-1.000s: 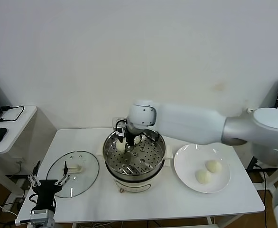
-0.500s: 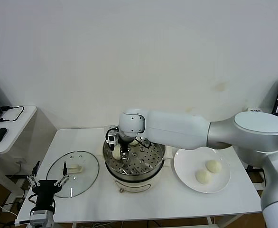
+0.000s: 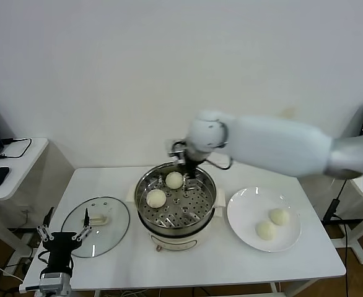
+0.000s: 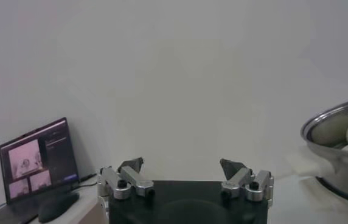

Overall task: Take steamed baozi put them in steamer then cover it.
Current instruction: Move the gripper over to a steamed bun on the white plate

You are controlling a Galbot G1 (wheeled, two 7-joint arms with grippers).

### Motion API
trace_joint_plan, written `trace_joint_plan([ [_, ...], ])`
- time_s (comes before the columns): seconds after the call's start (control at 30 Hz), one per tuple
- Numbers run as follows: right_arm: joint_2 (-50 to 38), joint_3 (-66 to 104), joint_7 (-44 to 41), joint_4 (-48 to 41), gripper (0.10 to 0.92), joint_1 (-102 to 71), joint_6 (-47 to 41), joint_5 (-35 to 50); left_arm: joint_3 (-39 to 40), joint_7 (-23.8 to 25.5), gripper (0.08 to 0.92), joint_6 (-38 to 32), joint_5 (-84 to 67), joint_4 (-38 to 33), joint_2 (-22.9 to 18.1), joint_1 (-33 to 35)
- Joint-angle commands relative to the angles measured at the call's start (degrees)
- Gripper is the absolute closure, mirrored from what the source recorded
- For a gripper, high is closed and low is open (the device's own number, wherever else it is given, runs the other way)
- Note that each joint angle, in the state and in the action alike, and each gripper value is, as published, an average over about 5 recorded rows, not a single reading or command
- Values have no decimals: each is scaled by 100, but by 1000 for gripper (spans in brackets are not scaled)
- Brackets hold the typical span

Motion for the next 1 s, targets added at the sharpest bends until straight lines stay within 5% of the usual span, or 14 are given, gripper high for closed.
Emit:
trace_joint_plan([
  [0.03, -1957, -73, -917, 724, 203, 284, 984, -899, 61, 1, 177, 2, 12, 9, 0, 7],
  [0.4, -3192, 1255, -918, 762, 203, -1954, 1612, -2237, 72, 2, 177, 0, 34, 58, 8, 45],
  [1.0, -2739, 2515, -338, 192, 203, -4266, 1642, -2976, -27, -2, 177, -5, 80, 70, -21, 182],
])
